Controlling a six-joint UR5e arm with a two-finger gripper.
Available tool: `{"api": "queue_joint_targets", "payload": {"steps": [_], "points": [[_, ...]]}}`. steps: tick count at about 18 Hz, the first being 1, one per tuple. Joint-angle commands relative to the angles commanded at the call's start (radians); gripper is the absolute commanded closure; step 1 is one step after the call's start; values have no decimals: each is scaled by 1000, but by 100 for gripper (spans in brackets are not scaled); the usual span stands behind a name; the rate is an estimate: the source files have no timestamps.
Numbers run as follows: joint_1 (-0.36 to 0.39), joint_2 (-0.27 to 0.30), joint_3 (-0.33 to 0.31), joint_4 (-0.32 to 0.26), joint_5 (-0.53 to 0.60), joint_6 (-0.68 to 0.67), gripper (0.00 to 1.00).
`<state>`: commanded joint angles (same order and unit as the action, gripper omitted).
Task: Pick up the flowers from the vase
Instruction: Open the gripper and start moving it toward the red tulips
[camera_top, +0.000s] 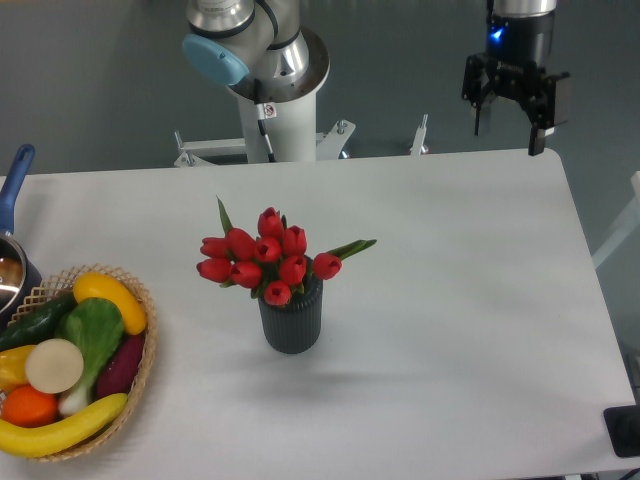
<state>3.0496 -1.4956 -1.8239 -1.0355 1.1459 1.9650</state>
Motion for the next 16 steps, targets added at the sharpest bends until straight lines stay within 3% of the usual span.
{"api": "queue_joint_targets", "payload": {"steps": [5, 8, 12, 16], "points": [[-2, 0, 2, -5, -5, -11, 0], [-3, 2, -6, -5, -11, -96, 0], [-26, 0, -6, -3, -98, -298, 0], [-73, 0, -29, 57, -101, -504, 0]]}}
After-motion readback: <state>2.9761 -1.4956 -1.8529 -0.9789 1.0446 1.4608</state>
